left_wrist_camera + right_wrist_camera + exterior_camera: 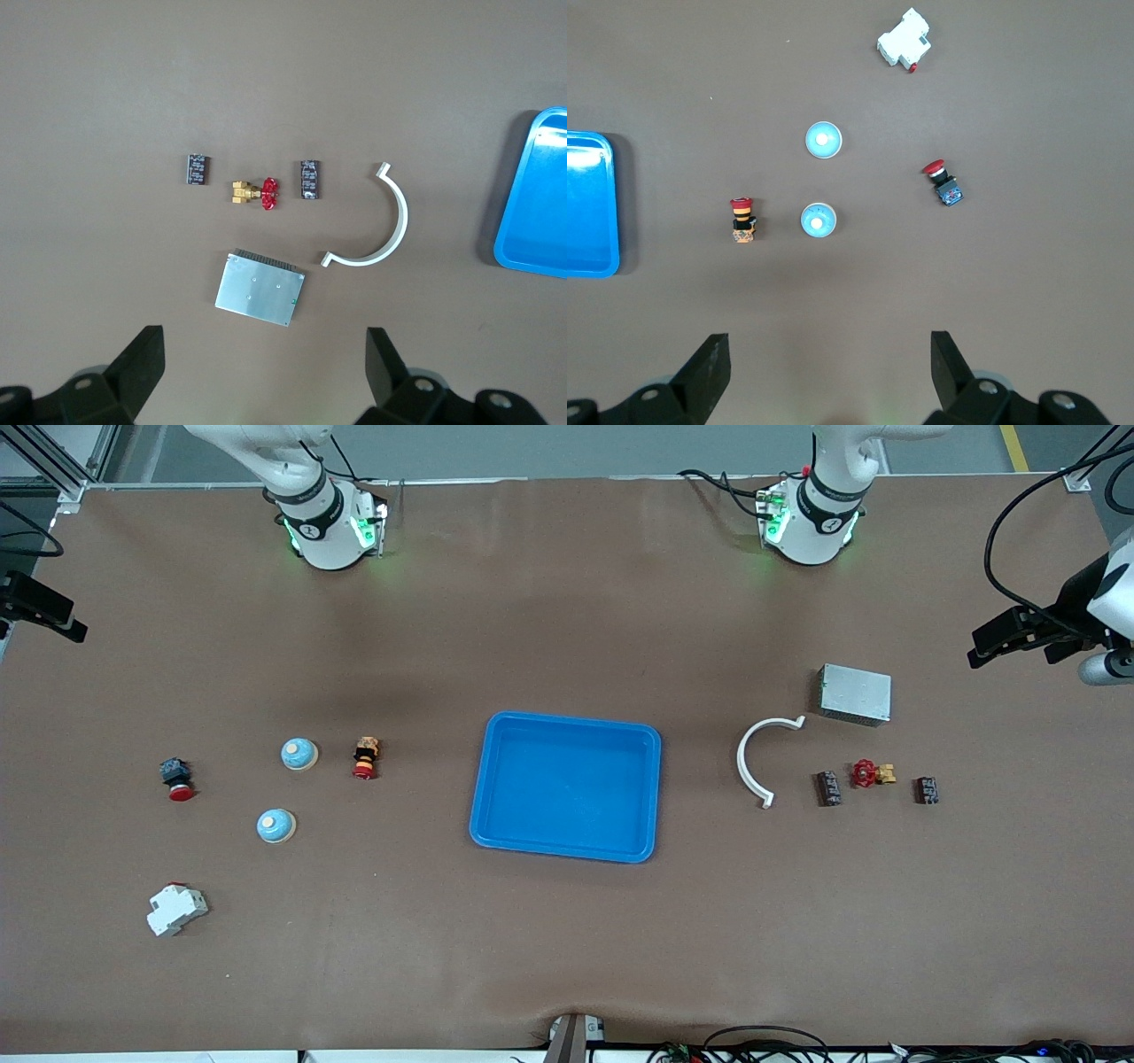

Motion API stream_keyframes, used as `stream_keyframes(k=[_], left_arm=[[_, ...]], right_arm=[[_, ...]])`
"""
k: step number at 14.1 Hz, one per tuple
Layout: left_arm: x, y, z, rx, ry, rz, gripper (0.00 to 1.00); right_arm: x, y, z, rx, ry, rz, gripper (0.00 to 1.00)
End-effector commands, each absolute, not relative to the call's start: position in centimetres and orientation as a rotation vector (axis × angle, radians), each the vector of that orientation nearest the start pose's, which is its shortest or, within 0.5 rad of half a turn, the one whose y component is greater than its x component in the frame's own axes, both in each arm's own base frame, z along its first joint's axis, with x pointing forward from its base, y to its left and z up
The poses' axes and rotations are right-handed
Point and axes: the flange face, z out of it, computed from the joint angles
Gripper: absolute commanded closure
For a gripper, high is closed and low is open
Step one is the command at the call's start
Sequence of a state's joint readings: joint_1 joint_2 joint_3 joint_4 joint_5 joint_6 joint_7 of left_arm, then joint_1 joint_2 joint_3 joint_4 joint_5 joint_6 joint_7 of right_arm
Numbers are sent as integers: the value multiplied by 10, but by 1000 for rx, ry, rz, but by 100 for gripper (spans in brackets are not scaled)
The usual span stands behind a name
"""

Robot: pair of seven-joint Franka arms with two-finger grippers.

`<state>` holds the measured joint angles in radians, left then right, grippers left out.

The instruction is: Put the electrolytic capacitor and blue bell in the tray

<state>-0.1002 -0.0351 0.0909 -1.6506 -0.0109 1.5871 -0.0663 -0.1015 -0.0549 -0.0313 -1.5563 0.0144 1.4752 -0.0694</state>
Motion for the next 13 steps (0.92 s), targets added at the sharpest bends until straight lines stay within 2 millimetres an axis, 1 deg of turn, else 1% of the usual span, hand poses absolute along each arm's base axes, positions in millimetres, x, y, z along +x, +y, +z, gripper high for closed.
stream_keyframes(k=[1, 4, 5, 6, 8, 9, 11, 12, 13], left_arm=[[548, 2, 608, -3156, -88, 49, 0], [549, 10, 601, -3155, -112, 75, 0], [550, 20, 596, -3153, -129, 92, 0], [552, 33, 591, -3154, -122, 106, 0], [555, 47, 584, -3160, -69, 124, 0], [555, 58, 581, -3164, -86, 133, 0], [557, 62, 574, -3165, -99, 152, 0], [559, 65, 567, -3159, -123, 176, 0], [559, 73, 562, -3154, -149, 208, 0]], right_arm=[[525, -68, 656, -3114, 112, 25, 0], [525, -70, 658, -3114, 116, 15, 0], [525, -70, 658, -3114, 116, 15, 0], [525, -70, 657, -3114, 116, 18, 0], [525, -70, 656, -3116, 114, 18, 0], [525, -70, 656, -3116, 114, 18, 0], [525, -71, 653, -3114, 117, 32, 0], [525, -71, 652, -3113, 116, 37, 0], [525, -71, 650, -3112, 119, 44, 0]])
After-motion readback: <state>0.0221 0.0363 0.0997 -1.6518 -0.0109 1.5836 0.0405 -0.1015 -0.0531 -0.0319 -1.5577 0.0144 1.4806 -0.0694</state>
